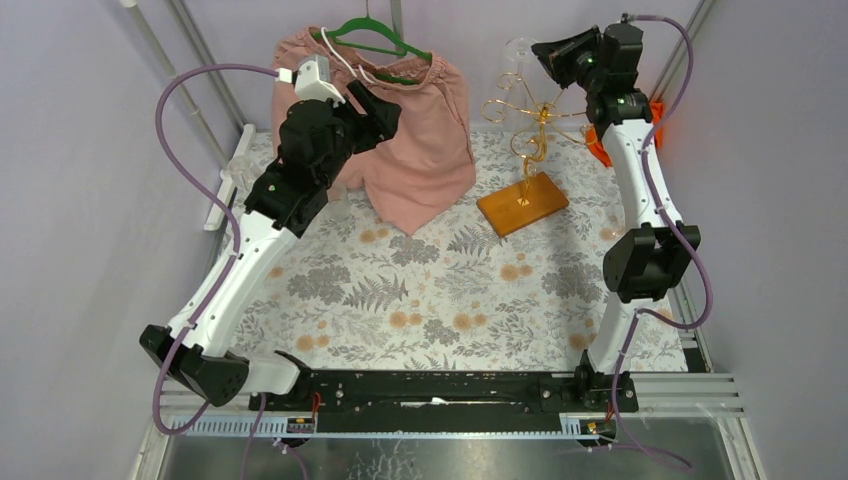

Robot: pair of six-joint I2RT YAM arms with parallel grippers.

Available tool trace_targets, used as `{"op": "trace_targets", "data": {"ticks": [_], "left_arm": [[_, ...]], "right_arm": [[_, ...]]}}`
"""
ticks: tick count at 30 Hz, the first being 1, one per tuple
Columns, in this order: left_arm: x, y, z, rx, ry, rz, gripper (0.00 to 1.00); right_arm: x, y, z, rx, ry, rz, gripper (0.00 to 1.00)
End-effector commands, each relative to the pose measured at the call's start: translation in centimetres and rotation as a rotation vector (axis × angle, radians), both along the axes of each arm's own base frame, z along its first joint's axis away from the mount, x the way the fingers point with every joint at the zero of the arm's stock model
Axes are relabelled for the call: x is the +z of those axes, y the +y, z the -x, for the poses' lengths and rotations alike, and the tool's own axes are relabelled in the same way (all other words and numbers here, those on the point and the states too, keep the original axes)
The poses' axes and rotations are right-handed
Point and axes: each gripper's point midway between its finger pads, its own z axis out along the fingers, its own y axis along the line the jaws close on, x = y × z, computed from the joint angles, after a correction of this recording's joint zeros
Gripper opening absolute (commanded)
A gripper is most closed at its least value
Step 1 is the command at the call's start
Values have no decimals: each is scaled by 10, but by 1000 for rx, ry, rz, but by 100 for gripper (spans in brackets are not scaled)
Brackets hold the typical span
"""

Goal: Take the wine glass off the wine glass rack

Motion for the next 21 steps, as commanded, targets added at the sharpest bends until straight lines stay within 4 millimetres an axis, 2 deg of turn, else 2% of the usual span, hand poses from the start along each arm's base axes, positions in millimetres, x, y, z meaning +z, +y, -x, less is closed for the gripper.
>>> {"op": "trace_targets", "data": {"ticks": [1,12,21], "left_arm": [[4,-2,-2,2,-28,-14,73],[3,-2,-3,1,-24,-14,73],[0,-5,-4,-6,-14,-11,73]], "right_arm": [[14,-1,2,17,-41,30,0],[6,2,23,40,-51,26,0],[10,15,47,83,-78,35,0]]}}
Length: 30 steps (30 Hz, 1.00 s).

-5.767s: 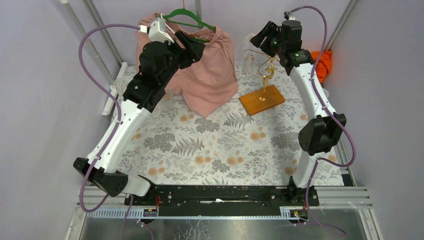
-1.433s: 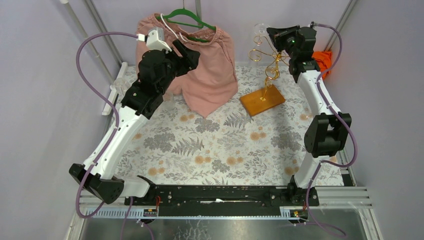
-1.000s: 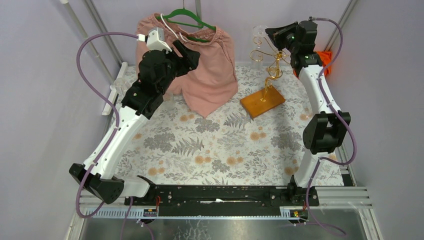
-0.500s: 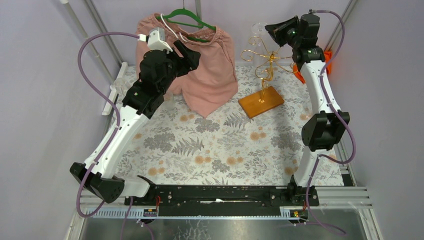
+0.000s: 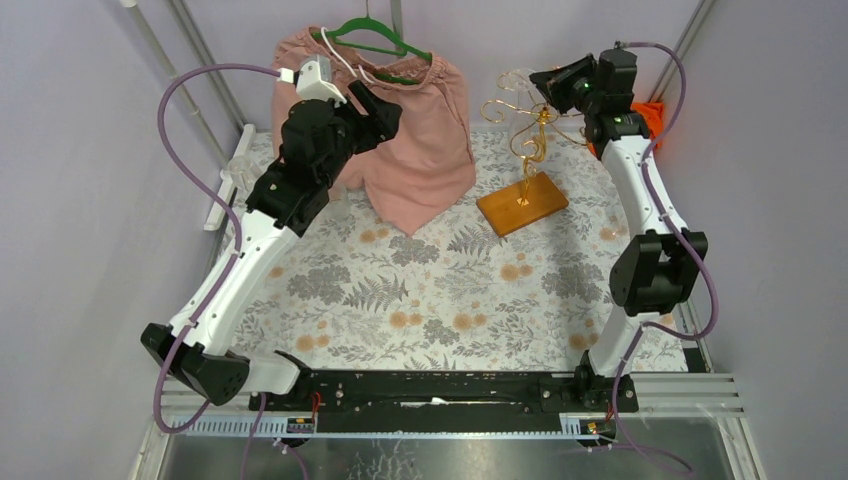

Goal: Take the wine glass off the wine glass rack

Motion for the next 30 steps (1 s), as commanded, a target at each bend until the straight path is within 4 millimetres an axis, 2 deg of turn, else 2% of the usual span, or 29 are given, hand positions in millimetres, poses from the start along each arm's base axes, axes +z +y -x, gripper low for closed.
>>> {"op": "trace_targets", "data": {"ticks": [1,4,10,15,19,20,23,24,25,26,27,30], "left_arm": [[1,-5,-3,-7,-17,-8,73],[0,-5,-4,-8,-14,-8,73],[-2,-5,-3,-6,-10,-9,74],[-3,-4,-2,-7,-9,-9,74],[0,-1,-1,3,-15,-12,74],[0,0,0,5,-16,-14,74],[1,2,1,15,-18,-16,74],[2,3,2,14,-20,-18,74],[3,3,2,15,-22,-17,74],[3,4,2,17,-21,-19,74],[4,4,2,17,-22,-20,74],[4,7,3,29,-21,-29,75]], "right_arm": [[66,15,33,66,-180,4,0],[70,18,40,79,-193,9,0],[71,39,47,150,-193,0,0],[71,58,42,185,-192,2,0],[75,69,27,202,-194,-7,0],[70,73,19,205,-181,-5,0],[77,75,3,195,-196,-14,0],[86,76,-2,192,-220,-17,0],[80,76,-9,184,-209,-17,0],[91,77,-13,181,-236,-22,0],[89,78,-20,180,-239,-25,0],[110,79,-30,173,-318,-50,0]]}}
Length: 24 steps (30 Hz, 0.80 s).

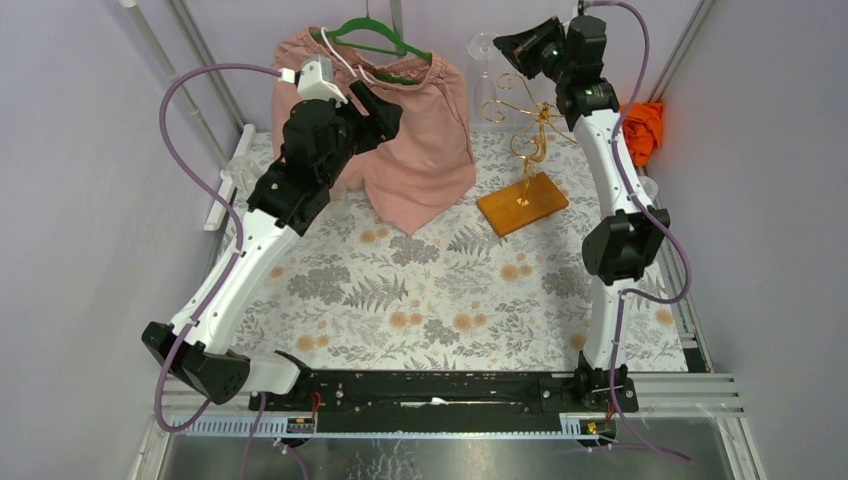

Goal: Take the wine glass off the wine glass rack

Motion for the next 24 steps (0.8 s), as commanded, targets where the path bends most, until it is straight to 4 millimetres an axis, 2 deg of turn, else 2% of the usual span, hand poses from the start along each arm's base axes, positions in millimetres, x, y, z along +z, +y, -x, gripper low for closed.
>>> {"op": "trace_targets", "data": {"ticks": [1,4,7,11,16,21,24], "left_arm": [[7,9,5,32,-28,-27,75],[8,11,5,41,-30,-34,75],[6,12,3,47,-29,-39,75],[2,10,0,47,-29,-42,75],[-2,4,-3,28,-35,-30,76],[-1,-3,-3,-9,-56,-10,77],[1,-11,-1,-53,-75,10,80]], "right_arm": [[59,3,-4,1,-180,-60,0],[80,2,-6,-3,-269,-84,0],[100,1,3,9,-362,-113,0],[142,-4,37,17,-501,-124,0],[196,-14,104,45,-651,-125,0],[225,-19,181,100,-741,-105,0],[231,-19,225,141,-763,-95,0]]}}
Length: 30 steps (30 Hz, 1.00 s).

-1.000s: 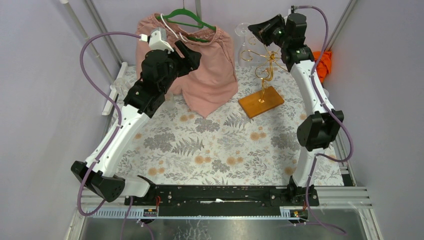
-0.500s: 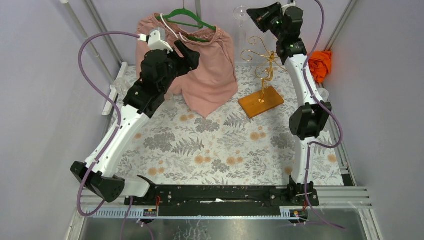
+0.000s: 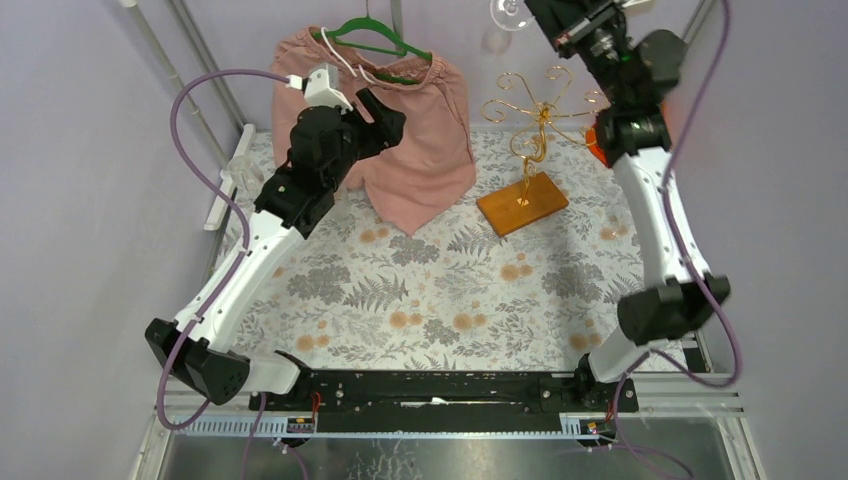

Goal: Take the wine glass off the wine glass rack

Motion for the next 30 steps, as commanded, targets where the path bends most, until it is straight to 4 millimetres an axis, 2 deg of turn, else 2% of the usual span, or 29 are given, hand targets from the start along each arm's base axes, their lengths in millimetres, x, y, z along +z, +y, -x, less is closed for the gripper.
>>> {"op": "trace_targets", "data": {"ticks": [1,2,3,6,10,12,16,20,24,30], "left_arm": [[23,-15,4,-79,-96,50,80],[26,-20,6,-108,-111,58,84],[29,-25,8,-142,-125,68,89],[40,-36,17,-243,-175,100,98],[57,-38,37,-409,-265,199,98],[74,-35,57,-542,-353,293,98],[86,-23,95,-731,-502,394,97],[90,-22,127,-900,-609,446,98],[93,-20,156,-1074,-694,505,99],[84,-23,144,-1088,-649,549,98]], "right_arm": [[80,-8,126,73,-301,14,0],[73,-7,131,88,-288,14,0],[75,-7,151,109,-302,12,0],[68,-7,191,173,-318,-5,0],[63,-9,240,250,-361,-46,0],[55,-11,256,275,-364,-68,0],[53,-14,289,349,-412,-134,0],[48,-15,302,436,-391,-195,0],[38,-15,304,539,-369,-268,0],[36,-17,312,612,-391,-310,0]]}}
